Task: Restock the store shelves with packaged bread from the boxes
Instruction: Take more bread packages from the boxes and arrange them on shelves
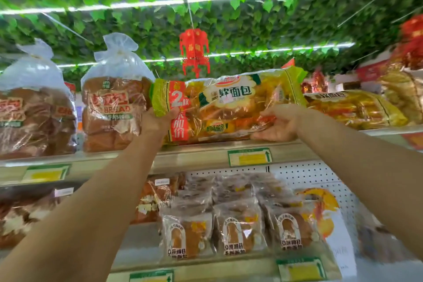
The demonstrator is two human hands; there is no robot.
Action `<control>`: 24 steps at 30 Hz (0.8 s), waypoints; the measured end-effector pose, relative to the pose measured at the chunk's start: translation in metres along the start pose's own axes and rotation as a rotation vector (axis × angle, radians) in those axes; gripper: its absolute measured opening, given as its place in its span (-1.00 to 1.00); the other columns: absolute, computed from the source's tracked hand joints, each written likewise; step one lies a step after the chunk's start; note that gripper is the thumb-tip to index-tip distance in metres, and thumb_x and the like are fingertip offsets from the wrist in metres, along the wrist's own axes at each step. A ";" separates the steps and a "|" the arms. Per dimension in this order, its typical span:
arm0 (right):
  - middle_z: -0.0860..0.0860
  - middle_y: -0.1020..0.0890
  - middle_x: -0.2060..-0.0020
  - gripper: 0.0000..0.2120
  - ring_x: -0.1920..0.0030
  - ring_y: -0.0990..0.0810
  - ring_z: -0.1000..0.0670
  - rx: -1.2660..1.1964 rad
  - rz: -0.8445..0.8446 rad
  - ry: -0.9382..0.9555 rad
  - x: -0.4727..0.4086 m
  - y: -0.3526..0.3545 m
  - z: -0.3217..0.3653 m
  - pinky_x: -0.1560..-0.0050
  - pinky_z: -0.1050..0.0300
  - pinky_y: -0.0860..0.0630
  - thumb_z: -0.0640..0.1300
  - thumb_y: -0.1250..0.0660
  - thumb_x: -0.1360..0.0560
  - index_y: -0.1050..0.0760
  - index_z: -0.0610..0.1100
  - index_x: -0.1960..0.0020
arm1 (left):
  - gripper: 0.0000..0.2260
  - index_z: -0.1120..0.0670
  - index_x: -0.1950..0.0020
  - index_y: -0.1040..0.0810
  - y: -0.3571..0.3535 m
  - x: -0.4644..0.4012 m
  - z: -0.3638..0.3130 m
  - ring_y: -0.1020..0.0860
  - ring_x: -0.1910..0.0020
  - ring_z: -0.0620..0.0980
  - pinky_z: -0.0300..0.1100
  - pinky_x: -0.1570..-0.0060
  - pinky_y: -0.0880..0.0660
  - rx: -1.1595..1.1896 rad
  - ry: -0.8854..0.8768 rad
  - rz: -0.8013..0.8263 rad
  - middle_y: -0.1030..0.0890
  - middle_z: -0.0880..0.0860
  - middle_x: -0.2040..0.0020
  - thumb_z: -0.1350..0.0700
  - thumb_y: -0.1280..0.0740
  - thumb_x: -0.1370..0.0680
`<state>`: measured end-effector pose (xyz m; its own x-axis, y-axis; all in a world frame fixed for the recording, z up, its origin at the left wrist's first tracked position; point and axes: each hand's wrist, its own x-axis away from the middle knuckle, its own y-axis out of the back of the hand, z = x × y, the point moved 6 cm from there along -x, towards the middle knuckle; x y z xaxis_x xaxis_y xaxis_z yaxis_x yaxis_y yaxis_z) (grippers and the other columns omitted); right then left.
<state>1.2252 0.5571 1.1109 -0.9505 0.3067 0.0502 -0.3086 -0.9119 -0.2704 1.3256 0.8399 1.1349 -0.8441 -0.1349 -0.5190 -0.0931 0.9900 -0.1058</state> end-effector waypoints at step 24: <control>0.01 -0.61 0.04 -0.98 0.13 -0.59 -0.03 0.995 -0.513 0.711 0.019 0.015 0.032 0.00 -0.06 -0.58 -0.09 -0.39 -0.52 -0.56 -0.02 0.07 | -0.17 0.22 -0.54 -0.06 0.005 -0.007 0.009 -0.44 -0.35 0.29 0.19 -0.34 -0.39 -0.383 0.004 -0.042 -0.42 0.24 -0.42 -0.20 -0.38 -0.52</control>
<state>1.2016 0.5402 1.1382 -0.5867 0.4712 -0.6586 -0.8094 -0.3668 0.4586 1.3357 0.8452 1.1301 -0.8374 -0.1761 -0.5174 -0.3175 0.9273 0.1983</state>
